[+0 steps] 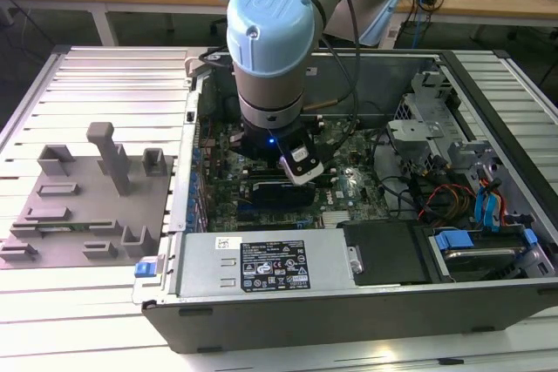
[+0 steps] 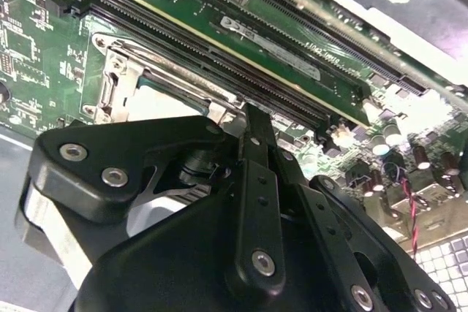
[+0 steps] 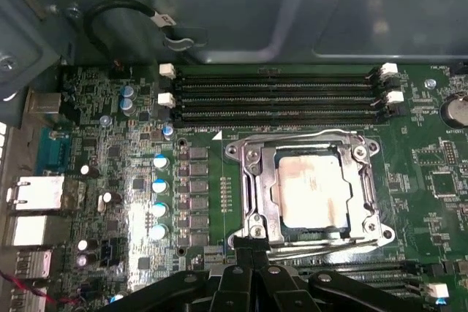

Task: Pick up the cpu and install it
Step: 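Install the second cpu locking lever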

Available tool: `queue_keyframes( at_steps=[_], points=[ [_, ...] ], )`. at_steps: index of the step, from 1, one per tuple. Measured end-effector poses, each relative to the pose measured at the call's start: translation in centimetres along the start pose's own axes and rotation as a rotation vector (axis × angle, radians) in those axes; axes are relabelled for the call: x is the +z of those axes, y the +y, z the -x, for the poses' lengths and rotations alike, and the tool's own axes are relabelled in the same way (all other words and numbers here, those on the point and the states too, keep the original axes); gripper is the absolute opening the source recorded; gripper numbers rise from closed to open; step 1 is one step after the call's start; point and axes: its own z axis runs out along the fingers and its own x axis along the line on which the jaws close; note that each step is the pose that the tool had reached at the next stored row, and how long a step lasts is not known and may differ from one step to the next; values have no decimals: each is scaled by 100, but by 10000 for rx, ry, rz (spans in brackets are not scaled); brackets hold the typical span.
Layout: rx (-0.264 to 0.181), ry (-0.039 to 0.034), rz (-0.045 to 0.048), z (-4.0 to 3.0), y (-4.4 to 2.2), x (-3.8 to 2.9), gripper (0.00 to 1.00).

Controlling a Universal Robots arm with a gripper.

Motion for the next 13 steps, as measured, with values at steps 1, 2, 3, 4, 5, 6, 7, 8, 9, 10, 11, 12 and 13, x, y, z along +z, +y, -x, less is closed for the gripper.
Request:
queue_keyframes(
  at_steps=[1,2,3,4,5,6,7,8,9,10,11,12,13],
  points=[
    [17,-2,83,-1,-3,11,11],
    [29,-3,158,-1,-8,28,11],
    [37,-3,183,-2,-10,35,11],
    [43,-5,192,-3,-13,40,11],
    [51,-6,199,-3,-15,47,11],
    [58,-9,203,-3,-16,51,11],
    [60,-10,203,-3,-17,52,11],
    [65,-13,204,-3,-18,58,11],
    [68,-12,202,-3,-20,63,11],
    [69,-12,202,-4,-21,65,11],
    [69,-12,201,-4,-22,68,11],
    [70,-11,201,-4,-23,70,11],
    [70,-11,202,-5,-24,75,11]
  ],
)
